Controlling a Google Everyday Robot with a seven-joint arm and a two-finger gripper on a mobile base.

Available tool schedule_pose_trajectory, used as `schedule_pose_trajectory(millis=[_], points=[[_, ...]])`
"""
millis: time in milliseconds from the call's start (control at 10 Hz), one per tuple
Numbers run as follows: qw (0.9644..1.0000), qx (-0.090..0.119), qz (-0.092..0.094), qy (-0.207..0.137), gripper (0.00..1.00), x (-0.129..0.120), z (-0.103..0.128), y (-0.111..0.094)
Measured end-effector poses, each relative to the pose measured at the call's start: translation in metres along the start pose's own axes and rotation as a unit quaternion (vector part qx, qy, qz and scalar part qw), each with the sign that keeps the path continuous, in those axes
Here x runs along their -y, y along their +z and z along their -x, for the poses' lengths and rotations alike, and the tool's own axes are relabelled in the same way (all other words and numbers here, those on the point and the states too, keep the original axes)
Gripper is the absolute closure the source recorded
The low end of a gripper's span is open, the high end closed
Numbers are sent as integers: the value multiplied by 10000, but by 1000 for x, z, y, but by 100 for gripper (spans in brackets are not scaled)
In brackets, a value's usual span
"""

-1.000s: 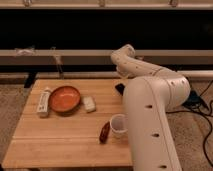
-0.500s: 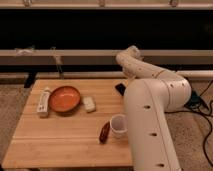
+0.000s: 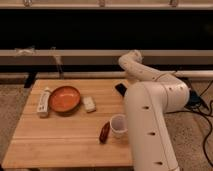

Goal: Push the eraser across the table

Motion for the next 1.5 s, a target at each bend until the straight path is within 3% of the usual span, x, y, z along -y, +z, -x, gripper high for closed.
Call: schedule_pose_trajectory(millis=[700, 1500], points=[[9970, -110, 511, -577, 100, -47, 18, 16], [9908, 54, 940, -976, 100, -105, 36, -4]])
